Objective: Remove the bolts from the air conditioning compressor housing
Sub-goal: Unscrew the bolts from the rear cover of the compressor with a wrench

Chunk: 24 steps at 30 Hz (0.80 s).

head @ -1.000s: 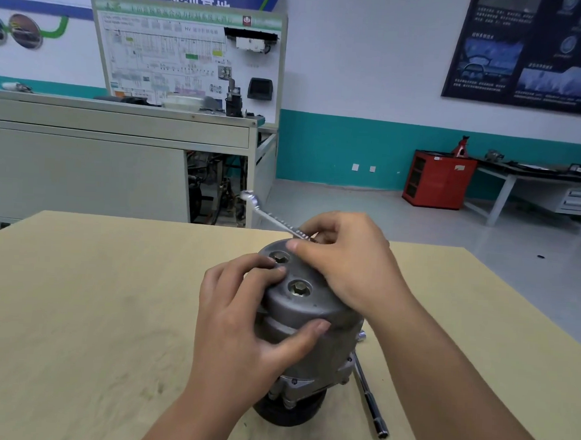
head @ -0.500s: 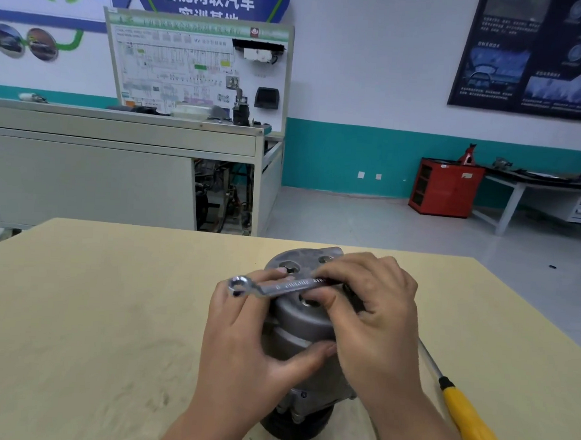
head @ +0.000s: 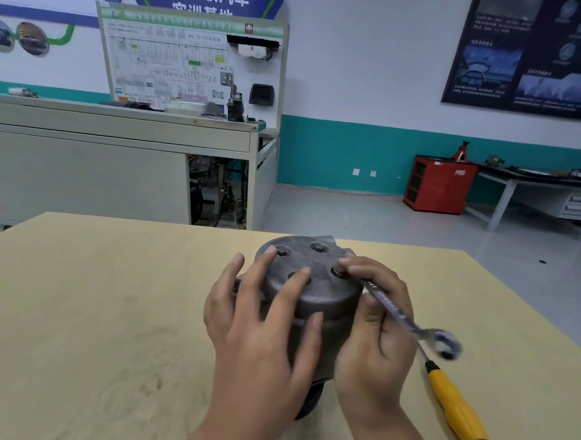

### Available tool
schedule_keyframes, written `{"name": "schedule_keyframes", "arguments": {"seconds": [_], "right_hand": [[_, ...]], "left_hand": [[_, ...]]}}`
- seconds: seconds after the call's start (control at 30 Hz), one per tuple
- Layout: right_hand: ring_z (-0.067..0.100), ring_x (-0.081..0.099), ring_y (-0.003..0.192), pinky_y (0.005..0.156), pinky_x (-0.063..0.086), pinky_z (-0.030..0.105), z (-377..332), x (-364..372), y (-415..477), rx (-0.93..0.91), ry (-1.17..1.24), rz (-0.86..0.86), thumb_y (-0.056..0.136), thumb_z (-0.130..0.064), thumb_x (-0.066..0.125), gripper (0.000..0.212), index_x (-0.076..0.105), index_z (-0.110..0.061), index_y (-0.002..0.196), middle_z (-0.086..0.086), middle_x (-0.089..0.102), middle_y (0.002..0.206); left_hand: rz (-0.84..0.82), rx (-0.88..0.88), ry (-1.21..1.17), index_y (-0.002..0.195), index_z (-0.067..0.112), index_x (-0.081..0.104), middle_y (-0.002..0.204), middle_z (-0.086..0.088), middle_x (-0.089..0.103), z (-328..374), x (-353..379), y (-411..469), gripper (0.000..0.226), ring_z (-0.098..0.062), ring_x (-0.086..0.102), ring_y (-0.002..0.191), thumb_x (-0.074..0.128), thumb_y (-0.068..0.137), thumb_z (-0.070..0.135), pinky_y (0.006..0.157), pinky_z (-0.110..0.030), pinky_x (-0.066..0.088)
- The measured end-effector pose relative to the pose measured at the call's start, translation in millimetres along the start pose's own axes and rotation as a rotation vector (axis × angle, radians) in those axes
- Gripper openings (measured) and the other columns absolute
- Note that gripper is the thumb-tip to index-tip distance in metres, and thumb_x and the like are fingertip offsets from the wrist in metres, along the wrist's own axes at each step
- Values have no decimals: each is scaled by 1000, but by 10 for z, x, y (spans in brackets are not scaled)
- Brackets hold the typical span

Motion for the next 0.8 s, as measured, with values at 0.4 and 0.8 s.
{"name": "schedule_keyframes", "arguments": {"seconds": [0.4, 0.8], "right_hand": [[0, 53, 38, 34, 34, 9, 267, -51, 633, 842, 45, 46, 102, -12, 35, 20, 46, -16, 85, -6, 60, 44], [35, 59, 96, 89, 47, 45, 118, 525, 804, 685, -703, -648, 90, -15, 53, 14, 60, -9, 101, 14, 62, 96]], "left_hand": [[-22, 18, 12, 122, 26, 44, 134, -8, 37, -28, 142, -54, 70, -35, 28, 131, 63, 63, 59, 109, -44, 27], [-12, 67, 23, 117, 33, 49, 134, -12, 34, -31, 166, -70, 56, -40, 25, 129, 64, 67, 54, 102, -56, 36]]}}
Point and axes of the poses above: each hand's wrist, its own y-axis towards the middle knuckle, its own x-axis out of the palm, z = x × y, the point moved 4 cm from there along y, towards the middle knuckle
